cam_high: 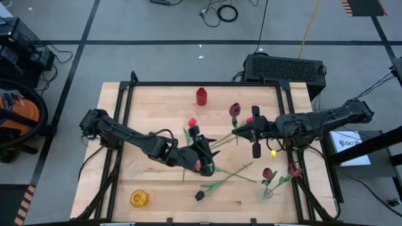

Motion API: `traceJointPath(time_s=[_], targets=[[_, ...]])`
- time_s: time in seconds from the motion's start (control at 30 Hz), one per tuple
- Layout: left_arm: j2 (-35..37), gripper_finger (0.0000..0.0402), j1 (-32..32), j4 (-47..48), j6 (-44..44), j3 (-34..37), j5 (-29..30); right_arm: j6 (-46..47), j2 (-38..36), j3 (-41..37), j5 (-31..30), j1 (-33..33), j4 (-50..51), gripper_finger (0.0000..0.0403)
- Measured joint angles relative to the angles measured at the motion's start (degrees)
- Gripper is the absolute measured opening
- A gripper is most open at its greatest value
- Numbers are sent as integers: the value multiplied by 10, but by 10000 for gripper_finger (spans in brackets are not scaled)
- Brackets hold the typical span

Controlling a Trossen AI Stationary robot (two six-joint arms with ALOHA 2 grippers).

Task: Sort flowers into vase by color
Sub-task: Put the dark red flower into the transparent vase

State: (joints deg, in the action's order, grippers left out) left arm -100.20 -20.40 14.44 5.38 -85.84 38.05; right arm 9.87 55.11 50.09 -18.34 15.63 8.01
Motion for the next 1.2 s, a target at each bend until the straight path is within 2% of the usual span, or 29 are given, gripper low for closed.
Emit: traceJointPath(time_s=[0.17, 0.33, 0.7, 1.2], targets=[[-42, 205, 25, -110, -18, 0, -4, -1, -6, 0, -1, 22, -23, 1], [-80, 205, 38, -242, -32, 0, -61, -11, -4, 0, 0, 33, -44, 4], [-93, 201, 57, -262, -32, 0, -156, -14, -4, 0, 0, 41, -44, 6], [-93, 61, 73, -256, -43, 0, -183, -27, 13, 0, 5, 40, -71, 6]])
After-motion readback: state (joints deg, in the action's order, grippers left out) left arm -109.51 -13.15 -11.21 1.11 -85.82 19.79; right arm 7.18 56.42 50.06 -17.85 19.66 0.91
